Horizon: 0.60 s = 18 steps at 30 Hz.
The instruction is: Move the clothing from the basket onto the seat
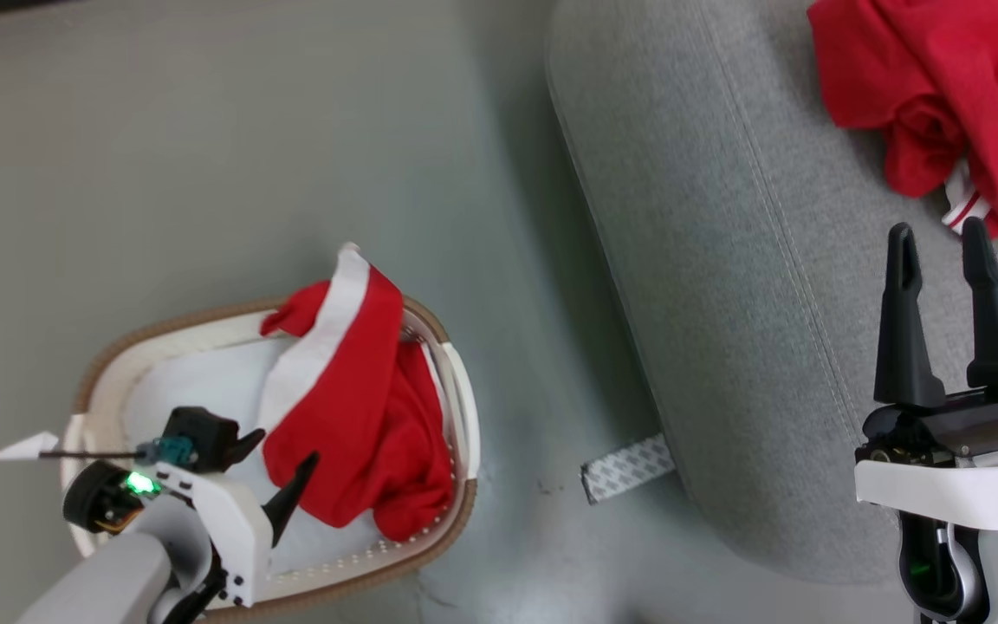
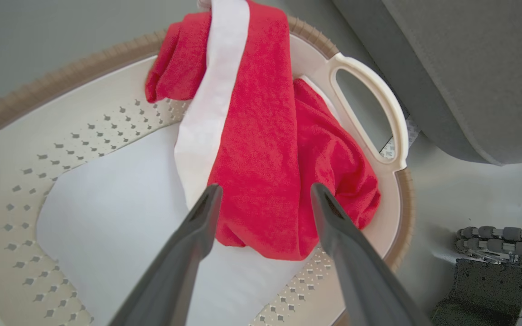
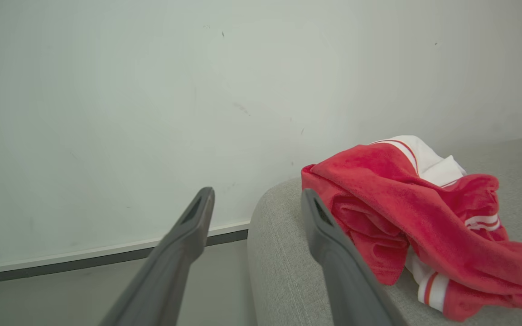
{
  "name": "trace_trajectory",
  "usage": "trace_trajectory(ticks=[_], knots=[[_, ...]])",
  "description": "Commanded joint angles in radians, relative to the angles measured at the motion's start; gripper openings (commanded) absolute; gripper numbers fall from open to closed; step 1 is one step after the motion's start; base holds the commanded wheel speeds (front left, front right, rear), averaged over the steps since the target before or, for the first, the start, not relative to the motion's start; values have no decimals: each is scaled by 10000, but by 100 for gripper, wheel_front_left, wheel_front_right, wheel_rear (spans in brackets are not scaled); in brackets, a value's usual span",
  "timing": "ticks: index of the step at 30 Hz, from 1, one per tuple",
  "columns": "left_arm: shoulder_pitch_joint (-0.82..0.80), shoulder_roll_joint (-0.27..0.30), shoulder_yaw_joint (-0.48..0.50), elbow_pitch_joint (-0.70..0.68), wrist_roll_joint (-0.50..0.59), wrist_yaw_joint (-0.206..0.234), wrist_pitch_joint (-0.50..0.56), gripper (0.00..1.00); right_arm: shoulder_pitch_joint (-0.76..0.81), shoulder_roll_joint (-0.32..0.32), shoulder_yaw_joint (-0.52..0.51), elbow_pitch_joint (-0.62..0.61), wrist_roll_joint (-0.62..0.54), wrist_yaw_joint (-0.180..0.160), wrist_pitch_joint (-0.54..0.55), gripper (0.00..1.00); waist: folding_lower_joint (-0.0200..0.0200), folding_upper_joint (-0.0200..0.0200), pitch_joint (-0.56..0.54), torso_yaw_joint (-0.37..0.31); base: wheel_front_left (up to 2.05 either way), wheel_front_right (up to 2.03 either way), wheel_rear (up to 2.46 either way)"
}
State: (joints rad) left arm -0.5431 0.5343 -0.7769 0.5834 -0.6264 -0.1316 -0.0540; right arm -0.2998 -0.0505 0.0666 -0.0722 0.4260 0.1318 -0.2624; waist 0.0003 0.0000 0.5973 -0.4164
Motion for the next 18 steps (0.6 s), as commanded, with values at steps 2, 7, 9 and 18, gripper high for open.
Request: trace_trajectory(ticks=[2,7,9,18], knots=[[-457,206,-425,281,-292,19,222,100,-59,2,67,-260,168,-22,-32,100,-3,0,604,-375,0,0,0],[-1224,568,-1312,916,-535,19,791,100,-156,0,199,-588,396,-22,-34,100,-3,0,1162,-700,0,0,0],[-1500,704,-1604,1212,-500,19,990,100,-192,-1,222,-715,463,-22,-34,100,-3,0,1353,-813,0,0,0],[-2510,871,-2721,2176,-484,19,1796,100,159,0,255,-986,736,-24,-33,100,-3,0,1931,-1102,0,0,0]])
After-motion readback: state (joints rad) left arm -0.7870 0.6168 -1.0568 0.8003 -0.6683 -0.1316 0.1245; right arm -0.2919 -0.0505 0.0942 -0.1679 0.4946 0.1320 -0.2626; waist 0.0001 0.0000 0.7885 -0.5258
